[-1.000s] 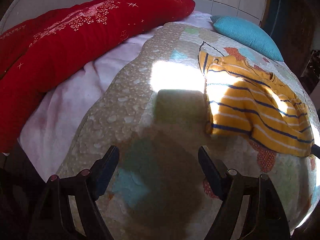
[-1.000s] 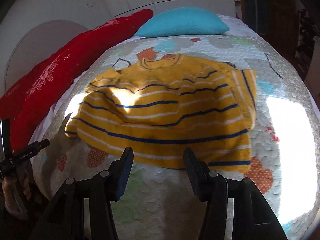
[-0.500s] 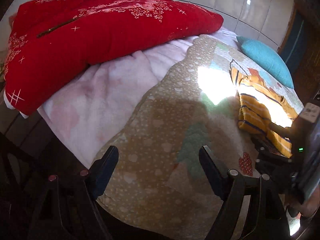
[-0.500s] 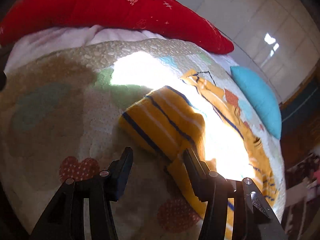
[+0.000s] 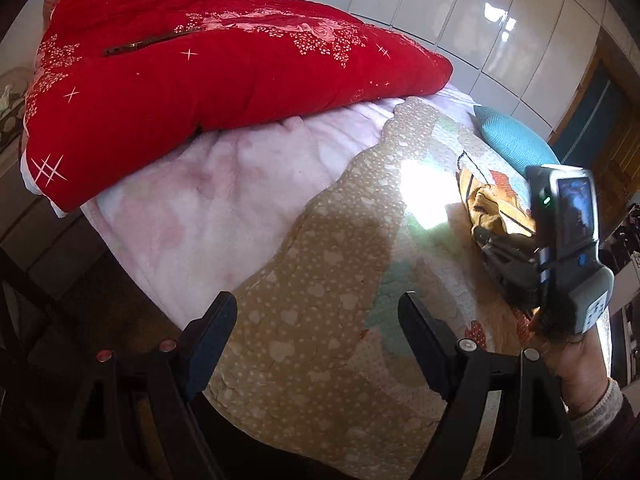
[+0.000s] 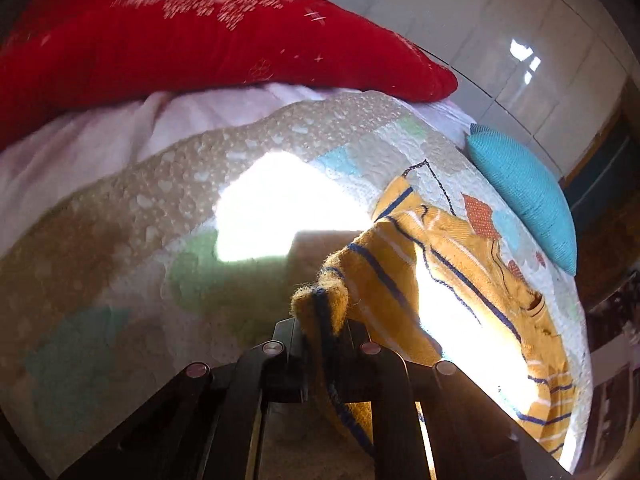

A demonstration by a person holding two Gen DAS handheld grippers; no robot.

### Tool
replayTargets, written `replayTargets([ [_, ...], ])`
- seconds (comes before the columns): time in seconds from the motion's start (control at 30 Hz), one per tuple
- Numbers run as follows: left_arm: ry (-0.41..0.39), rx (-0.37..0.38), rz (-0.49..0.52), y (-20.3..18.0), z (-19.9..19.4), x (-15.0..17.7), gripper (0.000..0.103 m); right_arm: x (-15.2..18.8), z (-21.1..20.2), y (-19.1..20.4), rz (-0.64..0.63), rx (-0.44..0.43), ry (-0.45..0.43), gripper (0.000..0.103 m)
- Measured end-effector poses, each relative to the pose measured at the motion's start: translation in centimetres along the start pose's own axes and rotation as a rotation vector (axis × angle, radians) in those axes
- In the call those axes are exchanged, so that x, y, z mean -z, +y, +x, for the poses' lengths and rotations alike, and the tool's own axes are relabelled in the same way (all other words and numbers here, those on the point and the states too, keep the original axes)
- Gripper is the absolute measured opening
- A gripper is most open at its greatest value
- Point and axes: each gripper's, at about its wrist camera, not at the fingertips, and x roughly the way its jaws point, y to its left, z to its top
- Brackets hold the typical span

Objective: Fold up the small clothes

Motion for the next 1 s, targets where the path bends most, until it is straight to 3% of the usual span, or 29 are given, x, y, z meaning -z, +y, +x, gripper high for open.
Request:
replayTargets([
  [0.13,-0.008,0.014,0.039,-2.2,-0.5,0.0,0.082,-1.3,-4.2,-9.1,0.3,-0.088,-0.108,0.009],
  [0.23,0.003,0.037,0.082,-4.6,-0.5,0.3,0.082,0.7,-7.3,-17.8,0.508,-0.09,-0.182,0.009],
  [0.37,0.027,0.07,0.149,-8.5,-0.1,1.1,0.082,8.1,-9.8,-27.9,0.744,-0.012,-0.204,0.009],
  [0.5,0.058,0.106,0.228,-12.3,0.5,2.1,0.082,18.0,-9.1,-34.8,0.983,0.033,-0.125,0.009],
  [0.57,0.072,0.113,0.268,-14.1,0.8,2.7,0.082,22.6,-8.2,-36.4,1.072,0.034,-0.07,0.009],
  [0.7,0.099,0.135,0.341,-17.2,1.1,3.9,0.082,29.1,-7.2,-36.3,1.172,-0.063,-0.033,0.009],
  [1.0,0.119,0.146,0.438,-20.1,0.8,6.2,0.082,28.7,-9.2,-35.8,1.076,-0.066,-0.069,0.012],
])
